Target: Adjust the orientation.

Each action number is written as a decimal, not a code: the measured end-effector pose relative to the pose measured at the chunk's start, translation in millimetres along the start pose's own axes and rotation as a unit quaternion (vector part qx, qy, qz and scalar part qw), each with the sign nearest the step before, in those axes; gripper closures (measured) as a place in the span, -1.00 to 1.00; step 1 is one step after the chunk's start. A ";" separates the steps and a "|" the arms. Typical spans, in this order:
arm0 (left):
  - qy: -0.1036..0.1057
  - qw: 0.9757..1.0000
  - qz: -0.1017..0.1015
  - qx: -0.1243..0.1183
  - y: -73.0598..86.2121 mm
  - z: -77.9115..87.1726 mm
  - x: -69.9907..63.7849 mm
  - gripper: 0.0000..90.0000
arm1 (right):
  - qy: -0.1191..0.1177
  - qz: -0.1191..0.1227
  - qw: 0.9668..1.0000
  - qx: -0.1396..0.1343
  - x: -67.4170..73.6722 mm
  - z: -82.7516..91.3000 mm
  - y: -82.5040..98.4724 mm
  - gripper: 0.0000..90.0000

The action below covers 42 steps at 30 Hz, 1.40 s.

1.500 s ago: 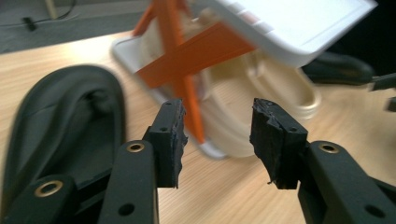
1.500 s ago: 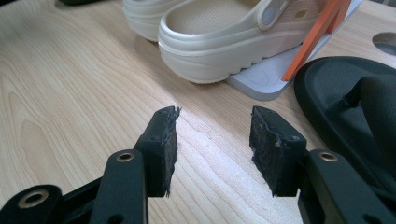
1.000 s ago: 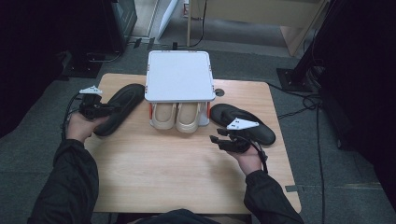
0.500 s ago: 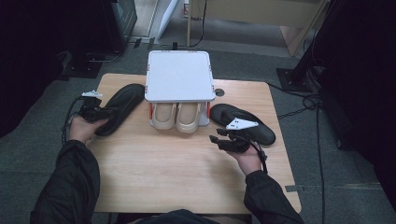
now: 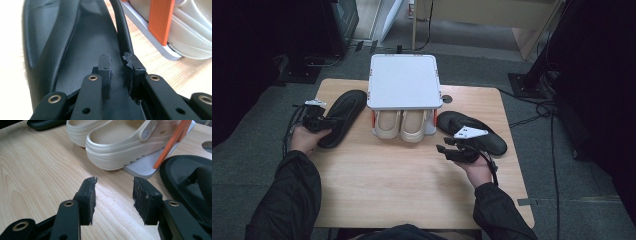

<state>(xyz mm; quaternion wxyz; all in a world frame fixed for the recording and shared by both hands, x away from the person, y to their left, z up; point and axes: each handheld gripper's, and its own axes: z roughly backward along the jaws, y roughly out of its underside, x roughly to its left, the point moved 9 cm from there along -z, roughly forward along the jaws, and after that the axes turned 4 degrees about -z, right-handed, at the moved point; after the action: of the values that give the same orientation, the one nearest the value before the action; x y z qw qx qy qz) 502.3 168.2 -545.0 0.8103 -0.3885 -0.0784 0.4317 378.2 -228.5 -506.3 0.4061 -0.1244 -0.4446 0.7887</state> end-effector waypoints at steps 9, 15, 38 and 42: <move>0.018 1.000 -0.012 0.009 -3.9 -9.4 -16.8 0.69 | -0.002 -0.001 1.000 0.007 0.1 -2.4 1.4 0.19; 0.033 0.999 -0.014 0.016 -4.9 -14.6 -26.4 0.63 | -0.003 0.000 1.000 0.012 1.0 -4.5 2.6 0.19; -0.013 1.000 0.008 -0.025 -30.2 12.2 3.6 0.03 | -0.011 -0.013 1.000 -0.010 1.8 -2.3 -0.5 0.19; -0.012 0.999 0.020 -0.031 -30.5 4.8 9.5 0.02 | -0.013 -0.017 1.000 -0.018 1.5 2.6 0.7 0.19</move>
<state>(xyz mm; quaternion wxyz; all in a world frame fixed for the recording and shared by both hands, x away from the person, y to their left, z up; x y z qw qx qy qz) 525.4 168.3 -522.4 0.7880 -0.4099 -0.0931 0.4499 375.5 -229.1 -505.2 0.4110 -0.1135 -0.4660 0.7752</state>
